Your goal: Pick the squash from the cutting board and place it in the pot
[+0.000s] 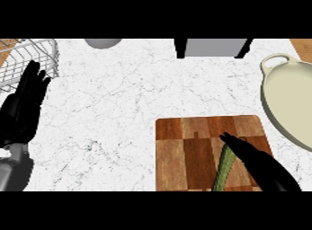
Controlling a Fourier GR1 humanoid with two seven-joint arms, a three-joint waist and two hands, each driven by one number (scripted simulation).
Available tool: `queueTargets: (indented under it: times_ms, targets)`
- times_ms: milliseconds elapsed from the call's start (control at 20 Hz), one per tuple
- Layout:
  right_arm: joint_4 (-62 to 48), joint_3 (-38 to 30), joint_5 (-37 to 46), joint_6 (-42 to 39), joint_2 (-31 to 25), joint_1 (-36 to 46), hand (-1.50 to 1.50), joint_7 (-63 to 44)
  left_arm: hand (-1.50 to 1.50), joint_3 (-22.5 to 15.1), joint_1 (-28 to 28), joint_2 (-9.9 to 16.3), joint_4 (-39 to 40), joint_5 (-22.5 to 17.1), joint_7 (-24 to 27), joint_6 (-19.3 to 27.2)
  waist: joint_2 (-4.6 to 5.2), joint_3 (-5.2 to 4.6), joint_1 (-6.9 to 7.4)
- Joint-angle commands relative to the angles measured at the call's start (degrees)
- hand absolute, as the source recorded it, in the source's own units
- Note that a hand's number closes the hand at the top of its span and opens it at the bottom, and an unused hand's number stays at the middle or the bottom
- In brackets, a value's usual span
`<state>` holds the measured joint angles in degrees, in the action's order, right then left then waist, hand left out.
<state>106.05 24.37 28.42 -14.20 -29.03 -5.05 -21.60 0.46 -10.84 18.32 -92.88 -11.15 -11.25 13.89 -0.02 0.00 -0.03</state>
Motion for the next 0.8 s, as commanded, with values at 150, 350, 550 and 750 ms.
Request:
queueTargets:
  times_ms: [150,350,550,750]
  targets:
    - [-2.9,0.4,4.7,-1.2,6.4,0.7,-1.50,0.5,0.00,4.7,-1.4,1.4,-0.7,-0.7,-2.9,-4.4,0.00,0.00,0.03]
    - [-2.8,-4.4,4.0,-5.0,3.8,1.4,-1.50,1.5,0.00,2.2,4.2,-1.6,-6.5,2.5,-1.8,-2.7,-0.06,0.00,0.14]
    - [-13.3,-2.5,9.4,-1.6,10.2,4.7,-1.50,3.4,0.00,4.0,-1.4,-3.0,3.0,2.9,1.8,-4.6,0.06,0.00,0.01]
    - [-15.0,-1.4,12.1,0.1,12.1,2.4,-1.50,6.8,0.00,1.9,0.8,-5.5,-1.9,5.9,-0.8,-2.4,0.00,0.01,0.08]
